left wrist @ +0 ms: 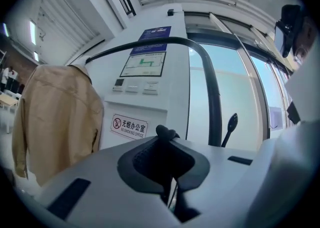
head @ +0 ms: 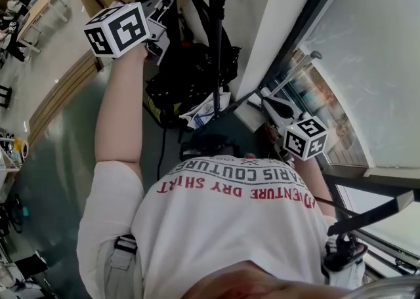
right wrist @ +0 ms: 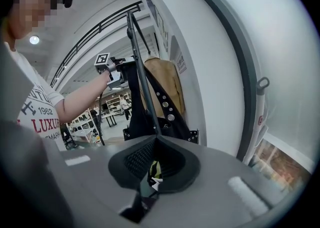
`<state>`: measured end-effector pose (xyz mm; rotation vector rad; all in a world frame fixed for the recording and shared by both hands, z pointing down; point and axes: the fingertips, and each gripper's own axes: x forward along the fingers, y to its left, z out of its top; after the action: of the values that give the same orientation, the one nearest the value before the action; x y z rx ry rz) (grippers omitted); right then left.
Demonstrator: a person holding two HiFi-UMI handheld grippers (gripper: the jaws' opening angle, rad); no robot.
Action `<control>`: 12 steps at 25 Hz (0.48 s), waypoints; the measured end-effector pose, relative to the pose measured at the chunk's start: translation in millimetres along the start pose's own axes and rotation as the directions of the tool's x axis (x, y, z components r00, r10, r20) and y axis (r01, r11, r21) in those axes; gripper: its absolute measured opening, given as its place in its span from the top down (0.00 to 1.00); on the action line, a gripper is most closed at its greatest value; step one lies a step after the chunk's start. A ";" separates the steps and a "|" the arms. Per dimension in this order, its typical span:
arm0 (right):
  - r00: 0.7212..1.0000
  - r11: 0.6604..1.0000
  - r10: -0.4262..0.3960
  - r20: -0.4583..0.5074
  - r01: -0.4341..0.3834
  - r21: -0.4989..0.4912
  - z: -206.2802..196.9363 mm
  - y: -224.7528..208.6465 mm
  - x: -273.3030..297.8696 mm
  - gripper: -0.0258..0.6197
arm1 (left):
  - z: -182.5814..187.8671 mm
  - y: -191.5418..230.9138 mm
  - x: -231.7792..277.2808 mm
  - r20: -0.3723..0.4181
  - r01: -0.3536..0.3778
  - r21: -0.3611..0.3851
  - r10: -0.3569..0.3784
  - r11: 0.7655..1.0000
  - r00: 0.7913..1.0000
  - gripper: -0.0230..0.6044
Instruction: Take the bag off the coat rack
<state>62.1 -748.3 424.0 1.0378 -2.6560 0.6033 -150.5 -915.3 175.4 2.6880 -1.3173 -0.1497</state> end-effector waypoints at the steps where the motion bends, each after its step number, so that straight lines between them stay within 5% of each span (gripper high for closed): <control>1: 1.000 1.000 -0.004 -0.001 0.004 0.002 -0.3 -1.3 -0.7 0.96 | -1.3 5.0 -2.6 0.004 -0.011 -0.010 0.012 1.000 1.000 0.95; 12: 1.000 1.000 0.005 -0.016 -0.004 0.018 -7.9 3.4 1.9 0.96 | -121.9 39.5 -44.6 -0.107 -0.143 -0.099 0.132 0.985 0.985 0.95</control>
<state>58.9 -743.6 430.7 1.0275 -2.6444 0.6350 -189.9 -893.5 303.4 2.4731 -1.4171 -0.0656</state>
